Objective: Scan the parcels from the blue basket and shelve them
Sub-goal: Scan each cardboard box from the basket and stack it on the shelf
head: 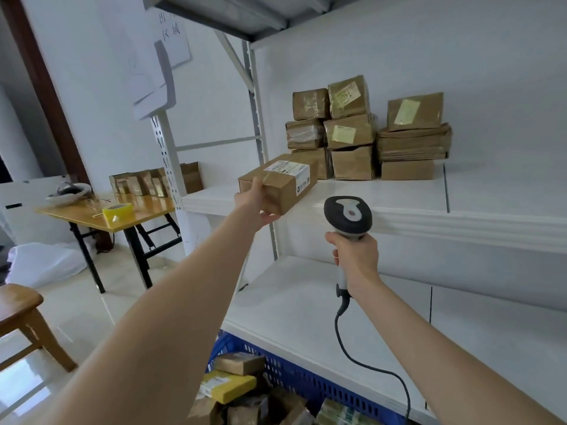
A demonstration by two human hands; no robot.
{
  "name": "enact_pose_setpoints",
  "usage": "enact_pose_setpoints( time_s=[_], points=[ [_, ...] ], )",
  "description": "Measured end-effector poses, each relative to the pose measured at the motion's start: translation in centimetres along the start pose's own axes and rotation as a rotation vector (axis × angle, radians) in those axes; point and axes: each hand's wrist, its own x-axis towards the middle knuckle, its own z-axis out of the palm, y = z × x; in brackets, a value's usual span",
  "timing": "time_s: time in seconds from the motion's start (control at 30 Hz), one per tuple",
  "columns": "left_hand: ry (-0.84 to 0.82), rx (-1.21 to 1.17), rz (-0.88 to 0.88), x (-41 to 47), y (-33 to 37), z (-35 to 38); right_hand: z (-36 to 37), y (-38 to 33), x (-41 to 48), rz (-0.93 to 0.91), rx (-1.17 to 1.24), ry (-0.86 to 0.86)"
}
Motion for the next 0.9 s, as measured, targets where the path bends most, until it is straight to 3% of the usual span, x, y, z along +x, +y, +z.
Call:
enact_pose_setpoints(
  time_s=[0.17,0.3,0.4,0.6,0.7,0.9],
  points=[
    [0.097,0.371,0.169,1.3,-1.1,1.3,0.0,0.9,0.5,0.014,-0.010,-0.008],
    [0.183,1.004,0.659,1.4,-2.9,0.7,0.0,1.7,0.1,0.030,-0.014,-0.022],
    [0.112,1.231,0.808,1.3,-3.6,1.3,-0.1,2.4,-0.2,0.043,-0.010,-0.040],
    [-0.021,1.304,0.731,2.7,-3.2,1.6,-0.9,3.7,-0.7,0.069,-0.041,-0.064],
    [-0.010,1.248,0.783,2.5,-4.1,0.9,-1.0,4.6,-1.3,0.105,-0.053,-0.097],
    [0.018,1.188,0.728,1.5,-13.1,-3.2,-0.8,9.7,-3.3,0.302,-0.079,-0.229]
  ],
)
